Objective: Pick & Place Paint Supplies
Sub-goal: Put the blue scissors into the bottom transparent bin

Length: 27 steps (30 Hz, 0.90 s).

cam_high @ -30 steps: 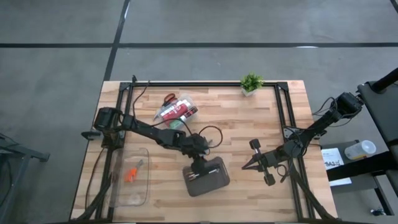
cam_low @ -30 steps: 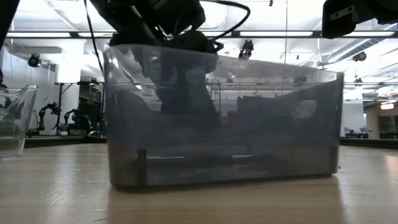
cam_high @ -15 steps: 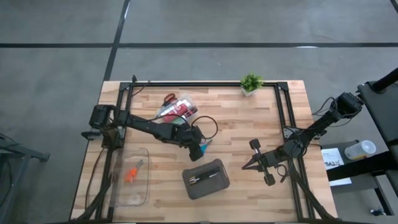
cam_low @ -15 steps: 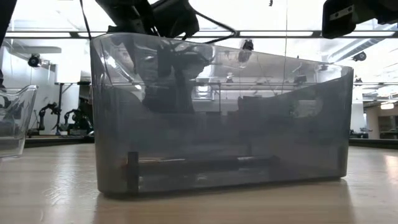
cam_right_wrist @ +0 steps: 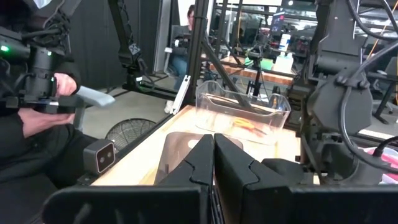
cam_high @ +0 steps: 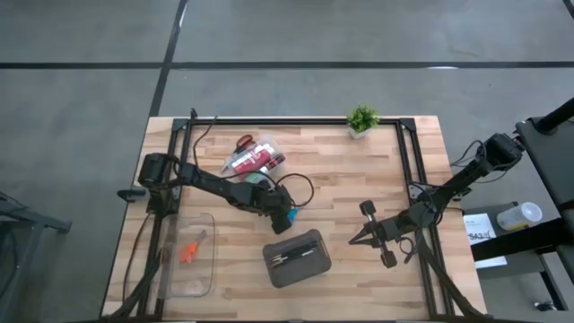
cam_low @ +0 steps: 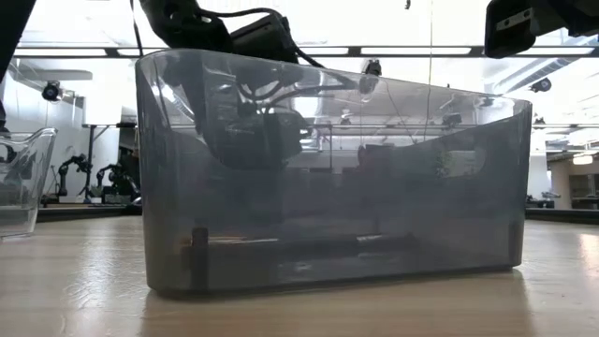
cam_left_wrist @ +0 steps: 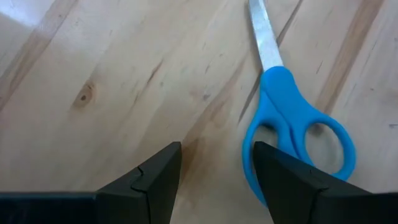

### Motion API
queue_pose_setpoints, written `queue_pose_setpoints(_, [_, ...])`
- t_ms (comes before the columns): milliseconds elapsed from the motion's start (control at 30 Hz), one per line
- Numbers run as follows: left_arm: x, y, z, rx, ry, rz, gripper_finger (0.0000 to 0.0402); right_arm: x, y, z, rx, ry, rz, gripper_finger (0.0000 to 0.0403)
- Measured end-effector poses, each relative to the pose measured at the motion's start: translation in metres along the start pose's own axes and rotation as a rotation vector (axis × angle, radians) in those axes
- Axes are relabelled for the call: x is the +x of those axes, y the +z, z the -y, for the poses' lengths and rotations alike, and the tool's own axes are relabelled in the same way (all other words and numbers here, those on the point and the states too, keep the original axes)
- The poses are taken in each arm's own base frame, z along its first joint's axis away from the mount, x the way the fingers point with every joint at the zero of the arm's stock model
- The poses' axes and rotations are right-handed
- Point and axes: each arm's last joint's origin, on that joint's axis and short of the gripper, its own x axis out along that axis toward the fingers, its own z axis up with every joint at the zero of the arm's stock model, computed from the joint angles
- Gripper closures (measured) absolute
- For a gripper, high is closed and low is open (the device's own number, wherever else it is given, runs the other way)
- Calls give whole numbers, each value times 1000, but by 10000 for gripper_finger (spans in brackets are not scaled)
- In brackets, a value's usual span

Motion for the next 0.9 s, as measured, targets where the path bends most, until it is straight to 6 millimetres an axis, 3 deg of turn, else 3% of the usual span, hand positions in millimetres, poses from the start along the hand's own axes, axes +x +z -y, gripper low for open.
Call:
queue_pose_setpoints(500, [-1, -8, -6, 33, 101, -71, 193, 0, 0, 0, 0, 1, 0, 395])
queue_pose_setpoints(900, [0, -9, -5, 5, 31, -114, 193, 0, 0, 0, 0, 1, 0, 395])
